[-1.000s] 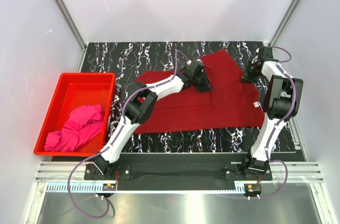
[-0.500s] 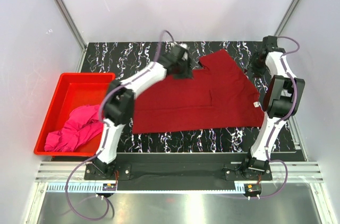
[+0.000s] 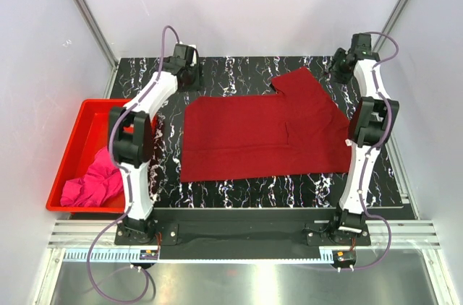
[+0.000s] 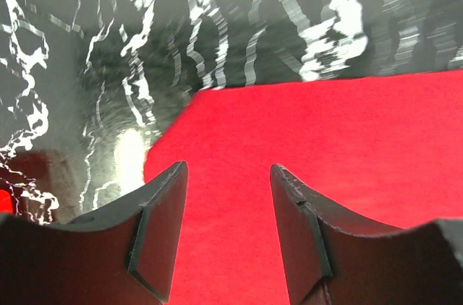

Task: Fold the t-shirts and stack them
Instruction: Fold the tshirt

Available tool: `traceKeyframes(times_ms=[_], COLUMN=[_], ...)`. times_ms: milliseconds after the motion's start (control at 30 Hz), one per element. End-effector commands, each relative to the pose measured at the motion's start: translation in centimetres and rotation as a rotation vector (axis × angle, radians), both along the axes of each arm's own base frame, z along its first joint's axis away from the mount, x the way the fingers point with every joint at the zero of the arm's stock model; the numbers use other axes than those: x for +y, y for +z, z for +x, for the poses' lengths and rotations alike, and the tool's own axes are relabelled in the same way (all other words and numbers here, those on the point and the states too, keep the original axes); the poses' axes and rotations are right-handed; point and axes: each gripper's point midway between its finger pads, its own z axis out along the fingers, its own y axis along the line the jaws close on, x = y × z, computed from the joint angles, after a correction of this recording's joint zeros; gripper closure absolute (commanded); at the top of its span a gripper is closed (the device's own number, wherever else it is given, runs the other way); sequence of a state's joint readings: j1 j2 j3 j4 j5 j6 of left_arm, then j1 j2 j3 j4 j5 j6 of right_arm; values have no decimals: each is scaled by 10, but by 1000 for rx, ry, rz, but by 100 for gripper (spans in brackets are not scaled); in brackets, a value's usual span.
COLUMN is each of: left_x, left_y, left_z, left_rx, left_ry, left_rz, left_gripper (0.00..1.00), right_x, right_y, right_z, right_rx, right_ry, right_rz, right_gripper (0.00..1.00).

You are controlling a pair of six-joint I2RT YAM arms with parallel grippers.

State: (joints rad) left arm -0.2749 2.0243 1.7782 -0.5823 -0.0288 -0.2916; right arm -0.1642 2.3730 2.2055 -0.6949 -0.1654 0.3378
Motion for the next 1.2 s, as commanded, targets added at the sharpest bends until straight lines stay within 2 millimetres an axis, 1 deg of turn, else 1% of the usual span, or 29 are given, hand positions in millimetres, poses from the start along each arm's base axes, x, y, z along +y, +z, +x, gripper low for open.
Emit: traceKeyframes(times_ms=[0,33,67,100,133,167,200,267,300,333,367,400,433,500,600,700,733,767,800,833,933,967,1000,1033,1100,1167], left_x=[17,24,28,28,33,35,37,40,41,42,42,43,43,43,45,47,47,48,49,49,49,49,50,49,46,44], left_y=[-20,-24,-36,-38,-40,-47,-50,-52,-55,-55,-57,-59,-59,-61,-63,-63,-64,-64,-63,-64,-65,-72,-73,-76,-78,-81], left_z=[9,13,15,18,20,21,22,23,23,24,25,24,24,22,17,13,13,12,13,14,19,20,22,25,29,35], left_rx=[50,59,79,82,86,96,99,100,103,102,104,113,114,124,130,134,139,141,139,136,134,148,146,148,145,138], left_ry=[-16,-6,-8,-14,-8,-5,-1,7,8,10,8,8,8,9,16,28,32,35,35,30,15,15,17,13,6,-2], left_rz=[57,62,76,73,77,82,83,86,90,88,91,94,94,95,79,65,66,70,75,80,91,97,101,101,92,85], left_gripper=[46,46,46,46,46,45,45,44,43,43,43,42,42,42,42,43,43,43,43,44,47,48,48,48,47,47], right_x=[21,21,23,26,27,29,32,34,35,35,37,39,41,47,46,48,49,48,50,50,50,50,50,50,49,49], right_y=[3,2,-2,-6,-8,-11,-22,-28,-41,-40,-44,-56,-56,-65,-71,-75,-72,-76,-76,-72,-69,-69,-64,-65,-58,-57], right_z=[15,18,19,23,25,27,28,32,32,35,35,33,35,32,30,29,30,29,27,28,29,29,29,28,29,28], right_rx=[-26,-32,-36,-45,-51,-53,-40,-37,-13,-19,-12,11,8,26,34,44,41,49,64,57,51,54,46,53,34,35], right_ry=[72,76,88,101,107,122,133,140,141,143,146,151,156,182,190,199,202,196,194,193,186,182,182,180,177,179], right_rz=[44,43,43,52,56,59,68,65,73,73,79,86,83,77,61,68,74,77,82,82,85,88,88,92,90,88], right_gripper=[40,39,38,38,38,38,38,38,38,38,38,39,39,41,42,50,53,63,68,74,86,89,90,90,90,90])
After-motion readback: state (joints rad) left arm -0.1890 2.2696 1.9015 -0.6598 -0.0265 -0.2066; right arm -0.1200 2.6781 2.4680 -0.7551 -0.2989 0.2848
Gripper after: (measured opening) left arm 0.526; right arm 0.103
